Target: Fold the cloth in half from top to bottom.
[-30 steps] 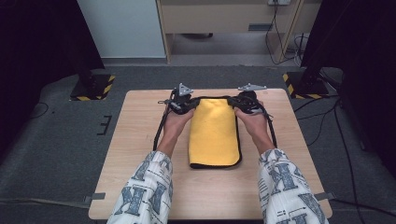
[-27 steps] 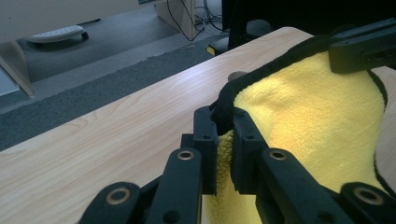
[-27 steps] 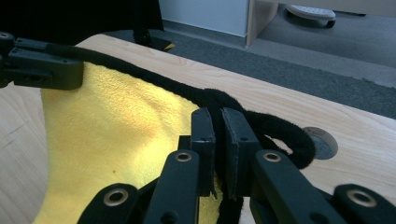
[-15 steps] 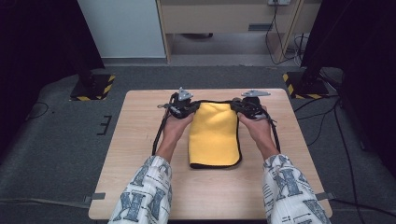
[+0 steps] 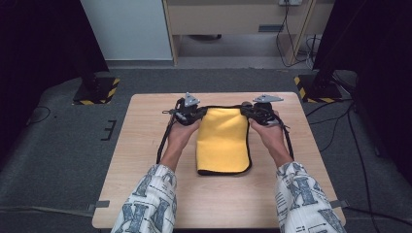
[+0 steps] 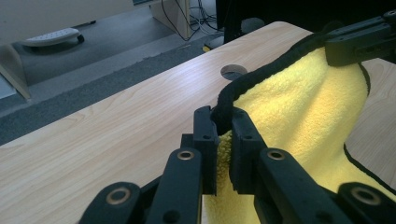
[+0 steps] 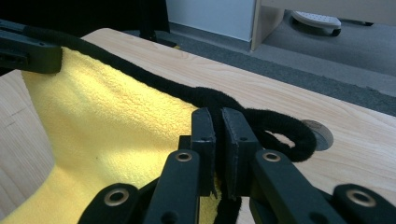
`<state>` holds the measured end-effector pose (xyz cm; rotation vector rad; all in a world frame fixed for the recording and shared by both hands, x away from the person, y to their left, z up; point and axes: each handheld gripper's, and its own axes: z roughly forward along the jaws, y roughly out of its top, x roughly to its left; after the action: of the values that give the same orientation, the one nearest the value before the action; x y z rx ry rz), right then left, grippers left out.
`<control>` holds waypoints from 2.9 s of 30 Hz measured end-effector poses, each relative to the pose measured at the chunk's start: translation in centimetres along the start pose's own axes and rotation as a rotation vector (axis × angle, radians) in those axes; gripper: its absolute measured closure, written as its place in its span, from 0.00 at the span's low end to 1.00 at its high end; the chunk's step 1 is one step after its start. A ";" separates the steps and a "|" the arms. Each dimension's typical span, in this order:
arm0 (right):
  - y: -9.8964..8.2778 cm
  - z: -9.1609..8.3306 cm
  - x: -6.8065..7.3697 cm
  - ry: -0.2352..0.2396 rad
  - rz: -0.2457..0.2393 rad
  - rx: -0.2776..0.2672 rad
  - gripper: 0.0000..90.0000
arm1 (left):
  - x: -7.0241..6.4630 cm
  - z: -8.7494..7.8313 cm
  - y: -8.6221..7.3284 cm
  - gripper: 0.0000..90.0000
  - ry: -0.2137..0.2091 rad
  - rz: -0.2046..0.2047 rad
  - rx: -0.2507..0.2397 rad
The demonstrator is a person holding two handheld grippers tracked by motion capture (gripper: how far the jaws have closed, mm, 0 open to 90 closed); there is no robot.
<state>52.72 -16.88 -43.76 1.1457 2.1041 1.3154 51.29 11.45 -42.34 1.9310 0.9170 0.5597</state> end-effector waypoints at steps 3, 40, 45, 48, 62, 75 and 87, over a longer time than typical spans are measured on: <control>-0.2 -0.2 0.1 0.009 -0.003 -0.004 0.93 | -0.1 -0.2 -0.2 0.92 -0.002 0.000 -0.005; -4.3 -3.6 3.1 0.089 -0.085 0.014 0.93 | -2.8 -2.9 -3.9 0.92 -0.040 0.038 0.008; -5.2 -3.8 3.4 0.089 -0.097 0.033 0.93 | -3.3 -3.0 -4.9 0.92 -0.060 0.047 0.013; -5.7 -3.8 3.5 0.090 -0.104 0.039 0.93 | -3.5 -3.1 -5.4 0.92 -0.067 0.041 0.017; -8.0 -4.2 4.2 0.115 -0.107 0.058 0.92 | -4.2 -3.2 -7.7 0.92 -0.096 0.038 0.037; -9.2 -4.5 4.7 0.129 -0.122 0.075 0.90 | -4.8 -3.6 -9.3 0.92 -0.117 0.027 0.042; -10.5 -4.8 5.2 0.134 -0.136 0.103 0.88 | -5.6 -3.7 -11.1 0.92 -0.137 0.021 0.054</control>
<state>41.87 -17.54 -50.24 0.9579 2.3258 1.2657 41.05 12.62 -50.27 2.0029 0.8324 0.4126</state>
